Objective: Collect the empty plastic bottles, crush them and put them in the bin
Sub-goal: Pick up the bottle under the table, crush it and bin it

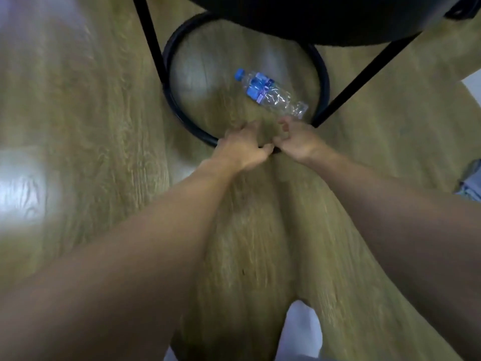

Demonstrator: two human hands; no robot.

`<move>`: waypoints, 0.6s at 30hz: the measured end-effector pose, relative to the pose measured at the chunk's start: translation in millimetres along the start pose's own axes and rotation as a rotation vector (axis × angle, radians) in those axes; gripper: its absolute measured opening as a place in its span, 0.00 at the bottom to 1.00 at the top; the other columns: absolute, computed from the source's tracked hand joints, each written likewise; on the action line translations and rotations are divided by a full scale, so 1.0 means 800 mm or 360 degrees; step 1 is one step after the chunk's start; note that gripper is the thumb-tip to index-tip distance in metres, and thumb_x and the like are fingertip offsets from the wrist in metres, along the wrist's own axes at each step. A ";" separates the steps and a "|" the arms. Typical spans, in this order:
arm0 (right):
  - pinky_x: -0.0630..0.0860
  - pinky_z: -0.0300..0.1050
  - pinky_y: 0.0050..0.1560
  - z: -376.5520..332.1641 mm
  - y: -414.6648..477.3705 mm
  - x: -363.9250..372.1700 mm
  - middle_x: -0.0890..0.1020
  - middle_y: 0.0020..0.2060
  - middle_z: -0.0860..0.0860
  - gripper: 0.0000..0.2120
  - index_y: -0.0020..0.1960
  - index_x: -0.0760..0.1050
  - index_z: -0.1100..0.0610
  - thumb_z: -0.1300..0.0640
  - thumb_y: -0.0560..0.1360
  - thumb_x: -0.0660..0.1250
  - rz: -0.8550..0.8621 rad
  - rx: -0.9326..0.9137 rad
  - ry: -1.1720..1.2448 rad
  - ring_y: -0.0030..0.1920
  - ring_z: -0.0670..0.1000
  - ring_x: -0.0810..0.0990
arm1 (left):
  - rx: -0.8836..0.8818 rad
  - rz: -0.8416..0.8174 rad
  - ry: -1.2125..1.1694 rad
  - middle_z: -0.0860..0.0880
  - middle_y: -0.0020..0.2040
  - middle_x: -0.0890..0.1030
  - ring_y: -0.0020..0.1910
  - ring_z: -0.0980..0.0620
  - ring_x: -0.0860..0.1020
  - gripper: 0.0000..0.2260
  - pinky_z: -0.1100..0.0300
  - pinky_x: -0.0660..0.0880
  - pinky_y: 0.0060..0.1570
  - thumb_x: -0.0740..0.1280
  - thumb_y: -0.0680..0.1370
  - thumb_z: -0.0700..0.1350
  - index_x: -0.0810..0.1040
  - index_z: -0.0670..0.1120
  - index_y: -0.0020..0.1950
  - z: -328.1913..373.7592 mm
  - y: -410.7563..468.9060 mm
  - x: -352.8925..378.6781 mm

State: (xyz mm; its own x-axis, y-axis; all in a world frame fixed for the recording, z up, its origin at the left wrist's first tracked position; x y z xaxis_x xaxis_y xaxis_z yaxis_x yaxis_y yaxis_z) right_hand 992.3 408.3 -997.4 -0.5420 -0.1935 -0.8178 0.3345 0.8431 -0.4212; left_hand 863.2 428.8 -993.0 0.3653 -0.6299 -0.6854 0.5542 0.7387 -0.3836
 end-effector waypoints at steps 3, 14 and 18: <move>0.67 0.43 0.63 0.007 0.027 0.005 0.75 0.67 0.57 0.25 0.73 0.66 0.56 0.54 0.78 0.66 0.0117 -0.0015 -0.0029 0.67 0.58 0.73 | 0.0042 0.0002 0.0051 0.43 0.77 0.63 0.76 0.42 0.60 0.30 0.46 0.62 0.72 0.61 0.79 0.57 0.60 0.47 0.77 -0.005 0.026 0.009; 0.61 0.45 0.74 0.033 0.127 0.006 0.63 0.76 0.58 0.37 0.78 0.57 0.57 0.50 0.75 0.71 0.0205 0.0097 0.0009 0.76 0.58 0.61 | 0.0094 0.0128 -0.0123 0.44 0.76 0.64 0.74 0.42 0.63 0.26 0.44 0.64 0.71 0.62 0.79 0.55 0.63 0.50 0.76 -0.009 0.064 0.020; 0.55 0.55 0.77 0.037 0.161 -0.005 0.56 0.79 0.57 0.44 0.80 0.50 0.57 0.46 0.74 0.71 0.0218 0.0219 -0.0190 0.79 0.60 0.53 | 0.0095 0.0157 -0.0185 0.44 0.75 0.66 0.74 0.43 0.64 0.27 0.44 0.64 0.70 0.62 0.79 0.53 0.63 0.48 0.77 -0.024 0.070 0.018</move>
State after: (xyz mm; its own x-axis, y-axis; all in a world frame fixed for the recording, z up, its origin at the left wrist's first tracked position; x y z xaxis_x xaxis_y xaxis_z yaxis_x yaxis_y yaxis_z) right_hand 1060.7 503.1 -1060.2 -0.3919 -0.1471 -0.9082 0.5052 0.7906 -0.3460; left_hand 885.2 465.7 -1035.7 0.5021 -0.5812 -0.6404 0.5537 0.7849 -0.2782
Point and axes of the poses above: each hand's wrist, its own y-axis towards the middle knuckle, its own x-axis out of the palm, z = x × y, the point moved 9 cm from there along y, towards the middle knuckle
